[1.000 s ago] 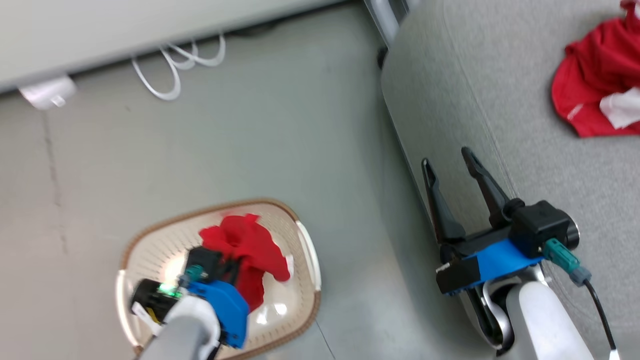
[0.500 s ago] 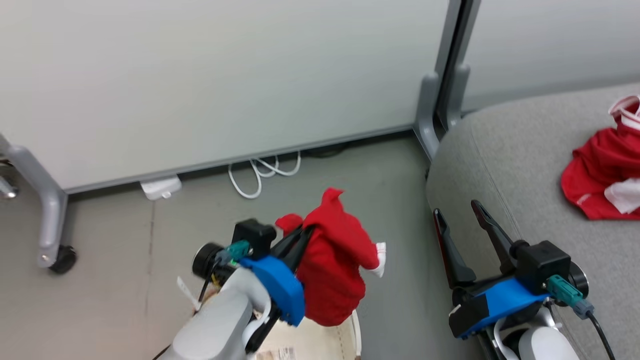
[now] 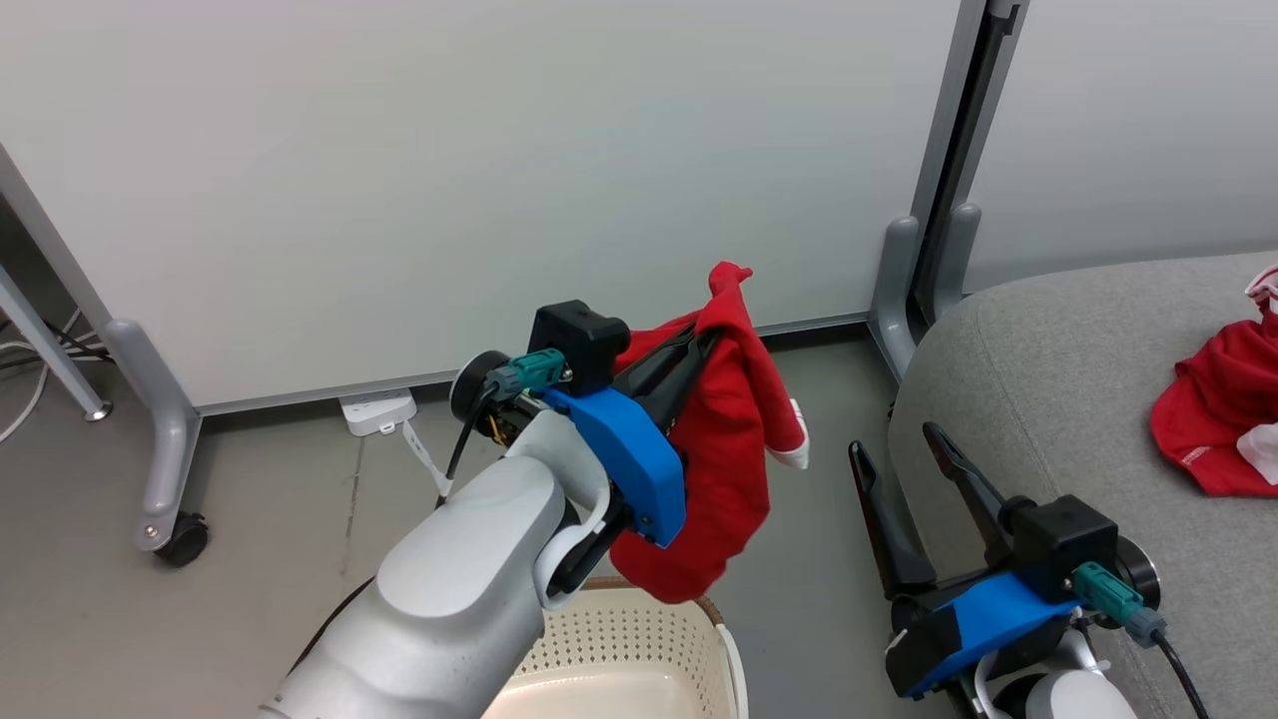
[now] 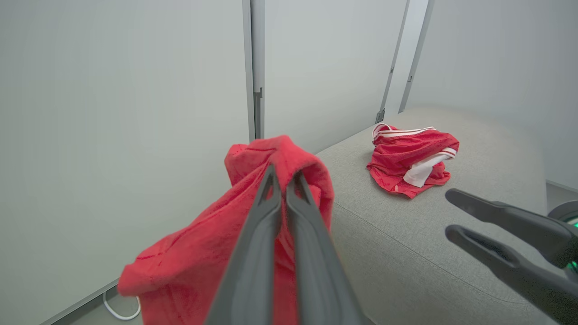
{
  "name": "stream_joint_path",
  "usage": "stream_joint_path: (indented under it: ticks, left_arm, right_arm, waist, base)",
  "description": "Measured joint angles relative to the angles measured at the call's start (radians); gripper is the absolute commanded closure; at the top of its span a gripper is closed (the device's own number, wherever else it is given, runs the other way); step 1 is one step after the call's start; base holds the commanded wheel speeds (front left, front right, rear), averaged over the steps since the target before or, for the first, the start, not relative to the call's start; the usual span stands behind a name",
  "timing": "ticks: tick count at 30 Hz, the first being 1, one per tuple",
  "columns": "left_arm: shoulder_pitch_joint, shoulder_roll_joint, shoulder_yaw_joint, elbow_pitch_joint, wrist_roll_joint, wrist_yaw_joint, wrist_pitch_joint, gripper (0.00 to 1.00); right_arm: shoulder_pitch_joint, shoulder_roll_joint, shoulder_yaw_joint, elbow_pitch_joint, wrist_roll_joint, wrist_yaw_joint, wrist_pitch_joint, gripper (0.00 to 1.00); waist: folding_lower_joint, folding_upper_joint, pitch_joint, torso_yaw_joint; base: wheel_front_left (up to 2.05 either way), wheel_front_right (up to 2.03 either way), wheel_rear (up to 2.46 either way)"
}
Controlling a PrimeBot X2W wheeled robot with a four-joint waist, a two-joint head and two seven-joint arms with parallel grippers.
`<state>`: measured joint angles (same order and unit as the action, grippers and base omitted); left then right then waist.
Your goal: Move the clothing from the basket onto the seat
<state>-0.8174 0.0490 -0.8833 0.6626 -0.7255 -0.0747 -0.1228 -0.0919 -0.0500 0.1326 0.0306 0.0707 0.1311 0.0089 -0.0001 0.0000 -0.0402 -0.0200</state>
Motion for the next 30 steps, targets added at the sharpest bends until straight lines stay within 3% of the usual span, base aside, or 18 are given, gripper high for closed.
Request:
stream_joint_path:
  ticks: [13,17,24,30]
  left_arm:
    - [-0.034,0.000,-0.104,0.010,-0.094,0.035,-0.002,1.00]
    - [-0.041,0.000,-0.134,0.014,-0.117,0.040,-0.006,1.00]
    - [-0.068,0.000,-0.182,0.015,-0.152,0.049,-0.016,1.00]
    - [-0.087,0.000,-0.221,0.011,-0.179,0.052,-0.021,1.00]
  right_arm:
    - [0.000,0.000,0.030,0.014,0.009,0.000,0.004,0.00]
    - [-0.003,0.000,0.089,0.038,0.023,0.000,0.023,0.00]
    - [-0.103,0.000,0.212,0.195,0.068,0.000,0.039,0.00]
    - [-0.229,0.000,0.247,0.386,0.077,0.000,0.011,0.00]
  waist:
    - [0.0000,0.0000,-0.014,-0.009]
    - [0.0001,0.0000,-0.010,-0.010]
    - [0.0001,0.0000,-0.002,-0.009]
    - [0.0002,0.0000,-0.001,0.005]
  base:
    - [0.00,0.00,0.00]
    - [0.00,0.00,0.00]
    - [0.00,0.00,0.00]
    - [0.00,0.00,0.00]
